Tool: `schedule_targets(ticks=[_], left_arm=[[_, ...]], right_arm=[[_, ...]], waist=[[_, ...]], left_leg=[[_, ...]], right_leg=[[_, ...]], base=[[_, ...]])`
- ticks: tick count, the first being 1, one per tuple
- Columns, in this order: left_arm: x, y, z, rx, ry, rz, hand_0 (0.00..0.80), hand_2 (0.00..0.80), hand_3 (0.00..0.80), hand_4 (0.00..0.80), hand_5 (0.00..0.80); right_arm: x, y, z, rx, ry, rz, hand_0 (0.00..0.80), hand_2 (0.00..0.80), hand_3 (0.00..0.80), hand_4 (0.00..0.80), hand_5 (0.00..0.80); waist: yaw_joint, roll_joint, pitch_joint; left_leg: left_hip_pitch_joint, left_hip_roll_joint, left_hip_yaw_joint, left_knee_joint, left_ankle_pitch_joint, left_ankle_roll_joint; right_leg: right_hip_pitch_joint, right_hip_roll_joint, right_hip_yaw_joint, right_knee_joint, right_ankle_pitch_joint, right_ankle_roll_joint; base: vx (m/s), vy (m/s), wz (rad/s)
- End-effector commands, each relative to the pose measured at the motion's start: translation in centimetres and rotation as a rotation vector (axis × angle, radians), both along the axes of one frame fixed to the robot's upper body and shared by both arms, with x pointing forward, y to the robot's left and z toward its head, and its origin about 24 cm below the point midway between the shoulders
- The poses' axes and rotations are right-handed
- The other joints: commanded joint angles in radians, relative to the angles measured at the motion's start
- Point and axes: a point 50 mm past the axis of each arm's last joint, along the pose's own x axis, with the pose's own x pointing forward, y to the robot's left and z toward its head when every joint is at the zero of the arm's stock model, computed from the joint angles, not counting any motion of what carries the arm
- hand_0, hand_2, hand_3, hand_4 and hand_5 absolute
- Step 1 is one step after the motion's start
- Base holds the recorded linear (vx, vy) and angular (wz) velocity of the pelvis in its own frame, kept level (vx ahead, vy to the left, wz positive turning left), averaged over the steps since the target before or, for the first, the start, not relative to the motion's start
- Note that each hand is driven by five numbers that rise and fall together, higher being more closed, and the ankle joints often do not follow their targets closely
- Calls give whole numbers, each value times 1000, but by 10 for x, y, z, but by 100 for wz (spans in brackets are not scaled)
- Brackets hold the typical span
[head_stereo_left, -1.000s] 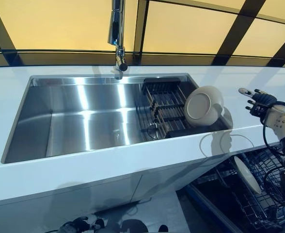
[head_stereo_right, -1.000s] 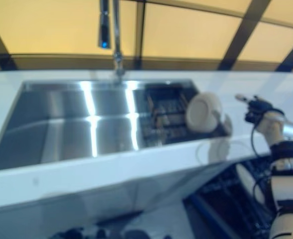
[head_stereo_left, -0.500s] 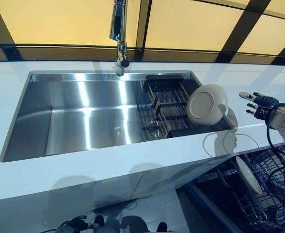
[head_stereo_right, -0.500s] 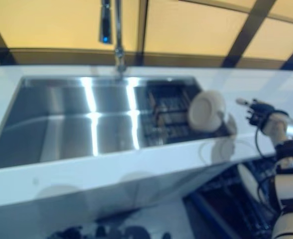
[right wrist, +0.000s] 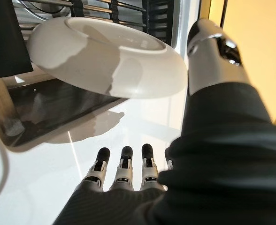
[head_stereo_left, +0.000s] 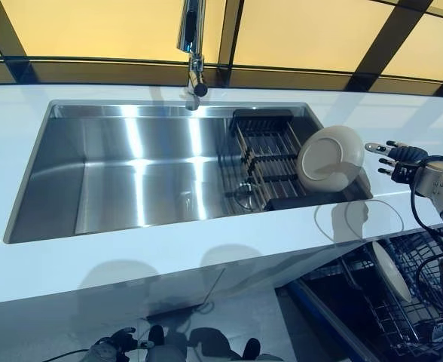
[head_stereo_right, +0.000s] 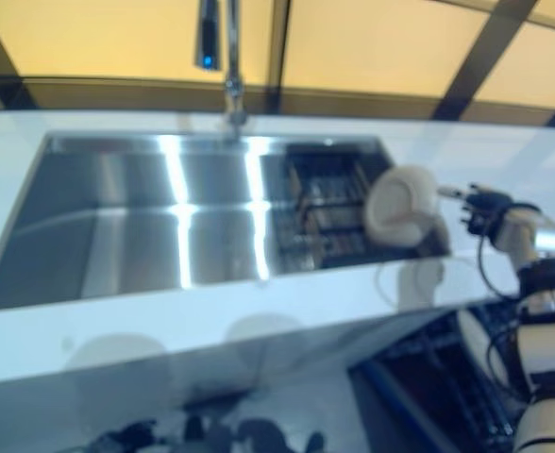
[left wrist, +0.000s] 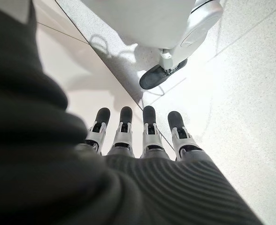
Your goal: Take plates into dishwasher
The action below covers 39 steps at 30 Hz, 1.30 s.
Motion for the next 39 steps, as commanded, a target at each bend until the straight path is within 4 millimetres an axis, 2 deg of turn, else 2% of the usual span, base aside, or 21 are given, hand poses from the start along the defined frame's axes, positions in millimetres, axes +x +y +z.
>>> schedule_targets(ticks=[1, 17, 39], left_arm=[[11, -3, 3, -2, -22, -45, 0, 0, 0, 0, 0], [16, -6, 3, -7, -30, -49, 0, 0, 0, 0, 0], [19, -6, 4, -6, -39, -56, 0, 0, 0, 0, 0]], right_arm=[[10, 5, 57, -100, -139, 20, 0, 0, 0, 0, 0], [16, 15, 50, -65, -119, 18, 0, 0, 0, 0, 0], [9, 0, 30, 10, -60, -66, 0, 0, 0, 0, 0]], waist=[[44, 25, -4], [54, 24, 9], [70, 26, 24]], left_leg=[[37, -70, -17, -2, -93, 128], [32, -72, -26, 0, -93, 128], [26, -76, -42, 4, -94, 129]], right_leg=[[-73, -72, 53, 149, 102, 44], [-81, -77, 51, 159, 107, 44], [-87, -87, 44, 174, 117, 46]], base=[[0, 0, 0], [0, 0, 0], [6, 1, 4]])
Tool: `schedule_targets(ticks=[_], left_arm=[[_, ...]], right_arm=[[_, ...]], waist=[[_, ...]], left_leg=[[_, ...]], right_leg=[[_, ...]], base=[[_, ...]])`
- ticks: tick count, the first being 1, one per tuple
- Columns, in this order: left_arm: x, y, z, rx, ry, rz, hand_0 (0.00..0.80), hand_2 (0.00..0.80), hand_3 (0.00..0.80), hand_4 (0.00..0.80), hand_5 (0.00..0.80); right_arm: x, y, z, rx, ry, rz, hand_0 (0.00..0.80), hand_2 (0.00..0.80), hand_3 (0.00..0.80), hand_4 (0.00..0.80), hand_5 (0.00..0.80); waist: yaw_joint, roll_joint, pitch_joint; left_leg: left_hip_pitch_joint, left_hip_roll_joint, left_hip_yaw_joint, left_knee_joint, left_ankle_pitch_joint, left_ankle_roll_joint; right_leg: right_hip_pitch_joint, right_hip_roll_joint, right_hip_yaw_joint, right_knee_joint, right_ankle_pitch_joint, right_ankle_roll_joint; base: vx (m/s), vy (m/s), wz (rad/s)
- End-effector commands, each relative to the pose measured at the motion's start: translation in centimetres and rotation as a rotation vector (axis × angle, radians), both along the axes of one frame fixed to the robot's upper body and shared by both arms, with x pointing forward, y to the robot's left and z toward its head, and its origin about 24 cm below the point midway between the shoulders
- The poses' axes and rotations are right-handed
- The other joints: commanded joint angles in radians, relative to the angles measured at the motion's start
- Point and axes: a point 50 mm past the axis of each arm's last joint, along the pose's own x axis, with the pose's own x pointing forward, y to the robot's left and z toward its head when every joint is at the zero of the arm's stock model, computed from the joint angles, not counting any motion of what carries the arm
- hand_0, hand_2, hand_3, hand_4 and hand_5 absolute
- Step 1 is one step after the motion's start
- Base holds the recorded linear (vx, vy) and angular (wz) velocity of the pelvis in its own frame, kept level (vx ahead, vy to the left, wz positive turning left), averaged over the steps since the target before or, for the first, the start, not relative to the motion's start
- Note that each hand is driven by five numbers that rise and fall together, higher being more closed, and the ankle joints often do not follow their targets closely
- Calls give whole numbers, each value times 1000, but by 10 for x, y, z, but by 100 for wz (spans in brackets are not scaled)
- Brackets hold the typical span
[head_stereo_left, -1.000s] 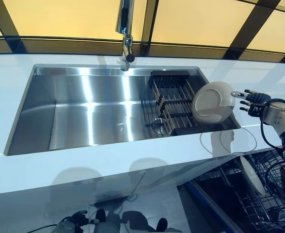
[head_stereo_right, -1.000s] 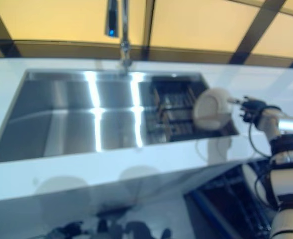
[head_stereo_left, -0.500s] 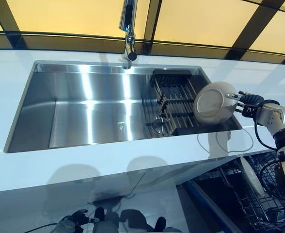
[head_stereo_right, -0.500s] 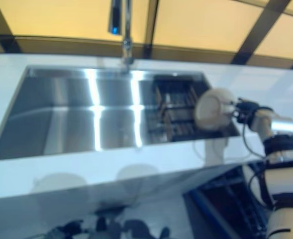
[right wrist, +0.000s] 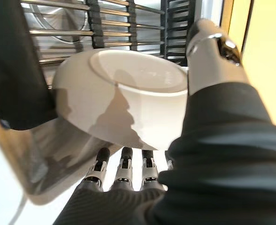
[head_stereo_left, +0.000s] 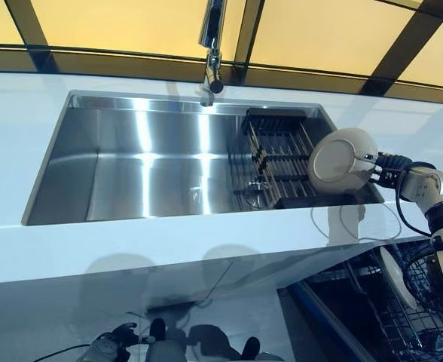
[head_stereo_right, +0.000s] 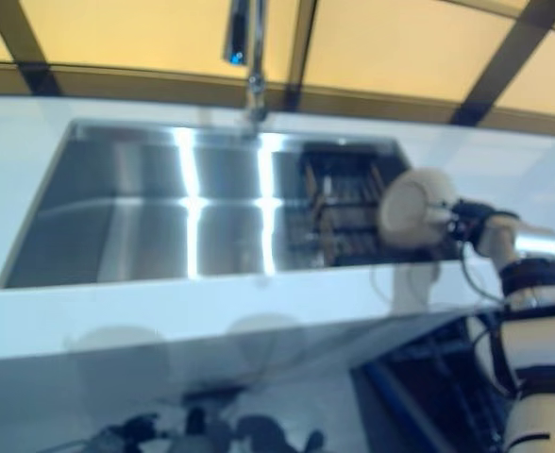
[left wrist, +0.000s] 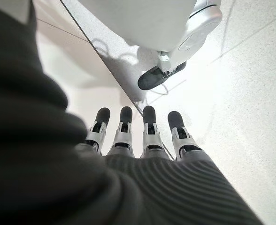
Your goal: Take plates into dishwasher
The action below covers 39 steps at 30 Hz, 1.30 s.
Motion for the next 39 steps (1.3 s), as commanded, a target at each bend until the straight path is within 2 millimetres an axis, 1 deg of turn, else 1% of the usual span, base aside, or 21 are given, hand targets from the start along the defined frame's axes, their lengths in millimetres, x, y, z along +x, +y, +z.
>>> schedule_targets(ticks=[1, 9, 22, 23, 24, 25, 26, 27, 28, 29, 30, 39], left_arm=[[11, -5, 2, -5, -19, -48, 0, 0, 0, 0, 0], [12, -5, 2, -7, -26, -49, 0, 0, 0, 0, 0], [15, -6, 3, -6, -32, -53, 0, 0, 0, 0, 0], [15, -6, 3, -7, -33, -52, 0, 0, 0, 0, 0], [15, -7, 3, -7, -33, -52, 0, 0, 0, 0, 0], [15, -7, 3, -7, -33, -52, 0, 0, 0, 0, 0], [14, -6, 3, -7, -32, -52, 0, 0, 0, 0, 0], [15, -7, 3, -7, -33, -52, 0, 0, 0, 0, 0], [15, -7, 3, -8, -33, -53, 0, 0, 0, 0, 0], [15, -7, 3, -9, -33, -53, 0, 0, 0, 0, 0], [15, -8, 3, -9, -34, -53, 0, 0, 0, 0, 0], [17, -8, 3, -14, -36, -51, 0, 0, 0, 0, 0]], right_arm=[[8, -5, 52, -46, -139, -15, 0, 0, 0, 0, 0], [10, -2, 48, -45, -135, -2, 0, 0, 0, 0, 0], [13, 3, 50, -26, -144, -25, 0, 0, 0, 0, 0], [14, 4, 50, -26, -147, -32, 47, 47, 47, 47, 47], [14, 4, 50, -27, -149, -38, 169, 169, 169, 169, 169], [14, 4, 51, -27, -150, -44, 213, 213, 213, 213, 213], [14, 4, 51, -29, -151, -54, 289, 289, 289, 289, 289], [14, 3, 52, -31, -153, -63, 439, 439, 439, 439, 439], [14, 3, 52, -33, -155, -70, 521, 521, 521, 521, 521], [14, 3, 53, -40, -159, -81, 624, 624, 624, 624, 624], [14, 2, 54, -43, -164, -91, 800, 800, 800, 800, 800], [15, 1, 68, -92, -219, -144, 800, 800, 800, 800, 800]], waist=[[41, 42, 13], [43, 42, 20], [49, 39, 27], [49, 39, 28], [49, 39, 28], [49, 39, 28], [50, 40, 27], [50, 40, 27], [51, 41, 27], [51, 42, 27], [52, 42, 28], [54, 42, 29]], left_leg=[[61, -58, -3, -7, -108, 116], [57, -58, -6, -6, -107, 116], [54, -57, -10, -5, -106, 115], [53, -57, -10, -6, -105, 114], [53, -57, -10, -6, -106, 115], [53, -58, -10, -6, -106, 115], [53, -58, -11, -6, -106, 115], [52, -58, -11, -6, -105, 115], [52, -58, -12, -6, -105, 114], [52, -58, -12, -6, -105, 115], [51, -59, -13, -6, -105, 115], [50, -59, -15, -5, -106, 115]], right_leg=[[-69, -66, 50, 144, 133, 43], [-74, -66, 53, 148, 134, 43], [-74, -67, 49, 148, 136, 43], [-74, -68, 49, 149, 137, 43], [-75, -69, 50, 149, 138, 43], [-75, -68, 50, 149, 138, 43], [-75, -69, 49, 150, 138, 43], [-76, -69, 49, 150, 139, 44], [-76, -69, 50, 151, 138, 44], [-76, -70, 49, 151, 139, 44], [-76, -70, 49, 152, 139, 44], [-75, -71, 50, 152, 141, 45]], base=[[0, 0, 0], [-2, 0, 3], [0, 0, 0], [0, 0, 0], [0, 0, 0], [0, 0, 0], [0, 0, 0], [0, 0, 0], [0, 0, 0], [0, 0, 0], [0, 0, 0], [0, 0, 0]])
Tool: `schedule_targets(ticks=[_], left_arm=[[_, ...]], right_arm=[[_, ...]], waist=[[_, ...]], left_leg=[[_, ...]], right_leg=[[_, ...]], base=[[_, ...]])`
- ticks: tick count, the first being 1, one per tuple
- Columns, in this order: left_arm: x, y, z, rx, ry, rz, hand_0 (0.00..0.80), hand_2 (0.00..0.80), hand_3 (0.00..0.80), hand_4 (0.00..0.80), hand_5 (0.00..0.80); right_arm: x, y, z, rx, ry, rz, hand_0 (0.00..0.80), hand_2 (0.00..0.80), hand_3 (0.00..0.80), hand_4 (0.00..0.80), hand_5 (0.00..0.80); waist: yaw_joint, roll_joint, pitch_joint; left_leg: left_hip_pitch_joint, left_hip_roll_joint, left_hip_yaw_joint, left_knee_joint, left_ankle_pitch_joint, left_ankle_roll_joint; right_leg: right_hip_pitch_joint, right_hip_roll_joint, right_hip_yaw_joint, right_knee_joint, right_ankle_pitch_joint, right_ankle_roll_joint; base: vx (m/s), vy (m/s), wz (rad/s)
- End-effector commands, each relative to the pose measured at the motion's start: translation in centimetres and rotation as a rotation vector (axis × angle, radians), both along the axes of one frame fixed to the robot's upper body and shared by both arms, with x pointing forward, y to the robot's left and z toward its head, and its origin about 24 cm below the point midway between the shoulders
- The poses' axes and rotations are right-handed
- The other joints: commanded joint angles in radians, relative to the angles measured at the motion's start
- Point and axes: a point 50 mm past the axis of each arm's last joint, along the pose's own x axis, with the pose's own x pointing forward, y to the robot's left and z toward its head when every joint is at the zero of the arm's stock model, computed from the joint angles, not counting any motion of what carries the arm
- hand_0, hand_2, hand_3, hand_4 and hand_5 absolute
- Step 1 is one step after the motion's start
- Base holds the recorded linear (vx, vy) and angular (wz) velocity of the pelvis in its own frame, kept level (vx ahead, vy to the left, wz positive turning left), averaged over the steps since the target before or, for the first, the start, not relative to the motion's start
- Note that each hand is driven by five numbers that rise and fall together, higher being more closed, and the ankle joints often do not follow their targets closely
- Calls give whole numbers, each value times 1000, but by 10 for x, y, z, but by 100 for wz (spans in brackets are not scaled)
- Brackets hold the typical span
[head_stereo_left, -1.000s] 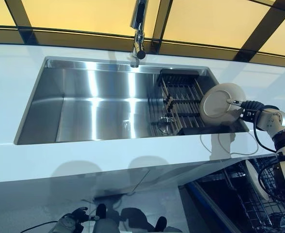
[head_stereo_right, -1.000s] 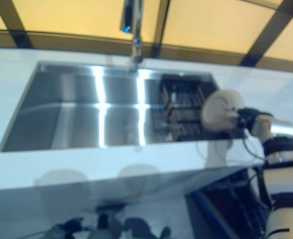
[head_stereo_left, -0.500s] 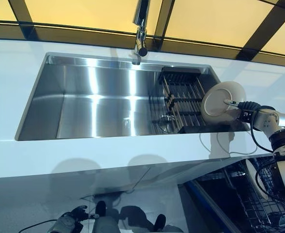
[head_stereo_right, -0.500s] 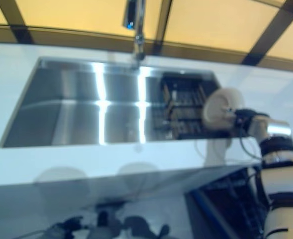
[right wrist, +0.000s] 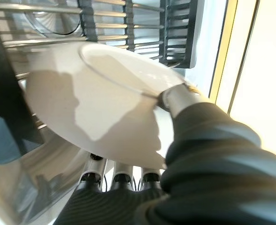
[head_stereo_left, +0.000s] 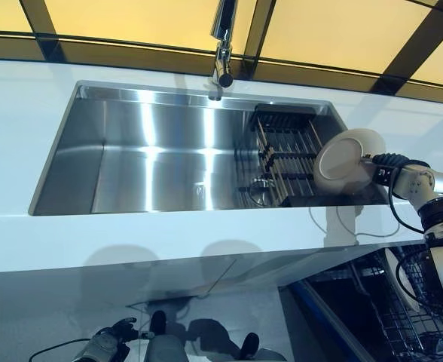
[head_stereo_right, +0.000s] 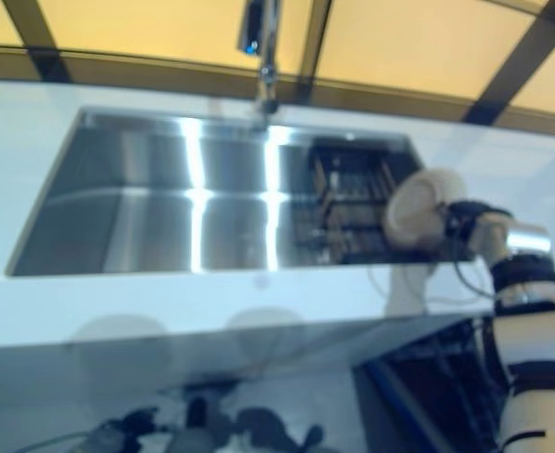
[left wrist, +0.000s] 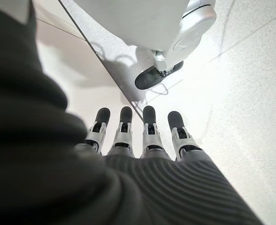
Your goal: Take plates into dishwasher
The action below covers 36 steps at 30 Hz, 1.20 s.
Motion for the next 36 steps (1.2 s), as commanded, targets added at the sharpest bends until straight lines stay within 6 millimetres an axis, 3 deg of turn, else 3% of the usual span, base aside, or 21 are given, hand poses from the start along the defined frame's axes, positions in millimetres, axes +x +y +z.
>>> schedule_targets(ticks=[1, 16, 24, 26, 36], left_arm=[[6, -9, -1, -23, -14, -26, 0, 0, 0, 0, 0], [5, -11, -2, -21, -1, -35, 0, 0, 0, 0, 0], [1, -9, -3, -21, 7, -31, 0, 0, 0, 0, 0], [-1, -8, -3, -20, 12, -24, 0, 0, 0, 0, 0], [-16, -4, -8, -15, 45, 6, 0, 0, 0, 0, 0]], right_arm=[[8, -7, 63, -91, -191, -64, 800, 800, 800, 800, 800], [7, -8, 96, -181, -390, -151, 800, 800, 800, 800, 800], [2, 10, 138, -202, -673, -90, 800, 800, 800, 800, 800], [-5, 14, 152, -214, -779, -64, 800, 800, 800, 800, 800], [-37, 17, 186, -232, -1045, -20, 800, 800, 800, 800, 800]], waist=[[31, 43, 2], [23, 38, -19], [5, 35, -35], [-6, 33, -43], [-60, 32, -86]], left_leg=[[76, -60, 5, -26, -105, 116], [87, -54, 16, -27, -110, 112], [99, -51, 28, -28, -114, 111], [103, -51, 34, -29, -116, 111], [119, -42, 75, -28, -123, 113]], right_leg=[[-57, -64, 51, 114, 153, 43], [-43, -58, 49, 98, 152, 45], [-40, -53, 55, 94, 151, 44], [-38, -50, 60, 92, 152, 45], [-30, -33, 93, 75, 140, 45]], base=[[-11, -3, 3], [-1, 0, 0], [0, 0, 0], [0, 0, 0], [-16, -7, -6]])
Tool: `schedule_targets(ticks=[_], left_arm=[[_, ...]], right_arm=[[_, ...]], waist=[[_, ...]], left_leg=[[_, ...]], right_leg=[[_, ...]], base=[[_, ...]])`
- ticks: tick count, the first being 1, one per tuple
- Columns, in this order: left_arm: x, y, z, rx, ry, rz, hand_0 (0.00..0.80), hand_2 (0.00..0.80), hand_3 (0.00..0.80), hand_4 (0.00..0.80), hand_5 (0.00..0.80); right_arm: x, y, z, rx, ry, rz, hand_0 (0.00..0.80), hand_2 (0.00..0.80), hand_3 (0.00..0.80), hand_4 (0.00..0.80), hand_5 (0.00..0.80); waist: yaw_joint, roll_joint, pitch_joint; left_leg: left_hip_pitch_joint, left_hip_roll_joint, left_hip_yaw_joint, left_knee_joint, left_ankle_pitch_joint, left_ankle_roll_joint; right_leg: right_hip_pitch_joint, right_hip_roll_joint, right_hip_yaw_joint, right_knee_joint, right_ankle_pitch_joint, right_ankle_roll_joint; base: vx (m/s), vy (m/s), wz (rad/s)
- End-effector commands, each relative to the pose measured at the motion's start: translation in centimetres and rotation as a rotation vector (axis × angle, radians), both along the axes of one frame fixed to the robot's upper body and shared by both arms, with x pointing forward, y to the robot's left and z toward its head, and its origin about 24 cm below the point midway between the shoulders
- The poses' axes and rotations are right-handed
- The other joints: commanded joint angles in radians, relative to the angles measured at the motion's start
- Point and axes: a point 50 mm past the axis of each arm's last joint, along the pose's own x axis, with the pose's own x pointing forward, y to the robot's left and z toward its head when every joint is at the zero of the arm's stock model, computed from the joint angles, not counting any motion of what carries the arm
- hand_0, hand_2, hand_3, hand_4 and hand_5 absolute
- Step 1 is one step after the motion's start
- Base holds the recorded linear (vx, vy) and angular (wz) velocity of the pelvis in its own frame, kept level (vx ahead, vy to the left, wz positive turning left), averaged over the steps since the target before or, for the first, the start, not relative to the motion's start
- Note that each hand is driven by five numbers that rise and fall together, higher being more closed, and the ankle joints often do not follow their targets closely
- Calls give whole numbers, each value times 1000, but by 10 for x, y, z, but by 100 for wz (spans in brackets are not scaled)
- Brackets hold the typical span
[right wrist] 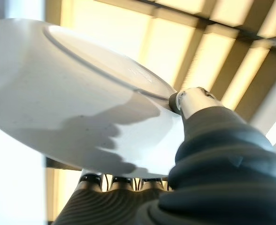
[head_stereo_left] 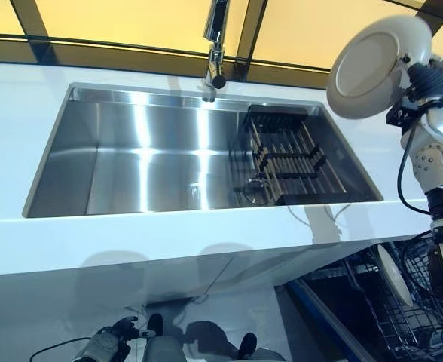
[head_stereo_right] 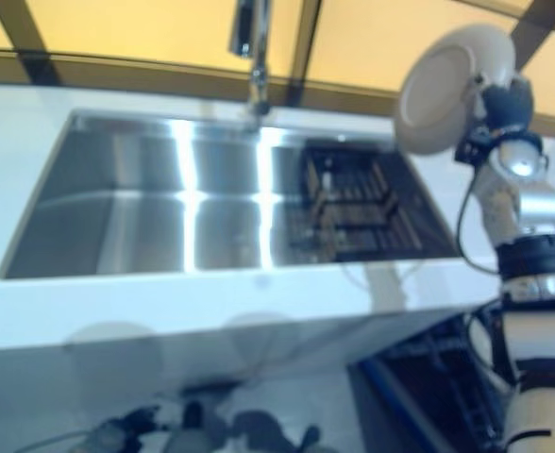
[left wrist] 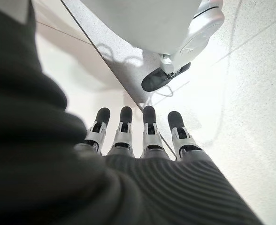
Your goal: Take plates into dishwasher
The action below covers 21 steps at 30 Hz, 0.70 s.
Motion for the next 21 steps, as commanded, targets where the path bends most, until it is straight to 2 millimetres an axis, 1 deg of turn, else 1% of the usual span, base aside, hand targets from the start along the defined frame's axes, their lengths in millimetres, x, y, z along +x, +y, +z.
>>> schedule_targets(ticks=[1, 4, 6, 10, 12, 17, 21], left_arm=[[-13, -5, -8, -18, 39, 11, 0, 0, 0, 0, 0], [-16, -4, -8, -18, 43, 24, 0, 0, 0, 0, 0], [-19, -3, -9, -16, 43, 41, 0, 0, 0, 0, 0], [-22, -1, -9, -10, 50, 59, 0, 0, 0, 0, 0], [-25, 2, -9, -7, 56, 69, 0, 0, 0, 0, 0], [-31, 8, -9, 6, 64, 96, 0, 0, 0, 0, 0], [-35, 12, -8, 17, 73, 93, 0, 0, 0, 0, 0]], right_arm=[[-36, -20, 54, -49, -259, -66, 800, 800, 800, 800, 800], [-44, -20, 61, -68, -298, -73, 800, 800, 800, 800, 800], [-53, -21, 67, -106, -336, -100, 800, 800, 800, 800, 800], [-70, -28, 78, -176, -376, -159, 800, 800, 800, 800, 800], [-78, -33, 80, -193, -384, -180, 800, 800, 800, 800, 800], [-95, -47, 76, -220, -380, -223, 800, 800, 800, 800, 800], [-104, -60, 66, -229, -349, -258, 800, 800, 800, 800, 800]], waist=[[-8, 58, -73], [-23, 59, -83], [-41, 61, -91], [-74, 67, -102], [-92, 70, -106], [-139, 75, -110], [-167, 77, -107]], left_leg=[[109, -44, 59, -52, -111, 117], [111, -40, 73, -53, -110, 116], [116, -39, 89, -54, -110, 116], [120, -35, 114, -55, -110, 116], [123, -32, 129, -55, -109, 116], [130, -18, 164, -48, -110, 116], [133, -5, 183, -34, -112, 112]], right_leg=[[-32, -32, 71, 63, 135, 45], [-32, -26, 81, 56, 132, 45], [-36, -18, 92, 51, 130, 44], [-42, -6, 112, 41, 122, 43], [-45, 1, 125, 35, 118, 43], [-53, 22, 162, 27, 96, 39], [-53, 39, 190, 14, 67, 33]], base=[[-32, -6, -24], [-32, -10, -24], [-42, -14, -29], [-43, -16, -27], [-46, -36, -24], [-42, -61, -32], [-26, -110, -37]])
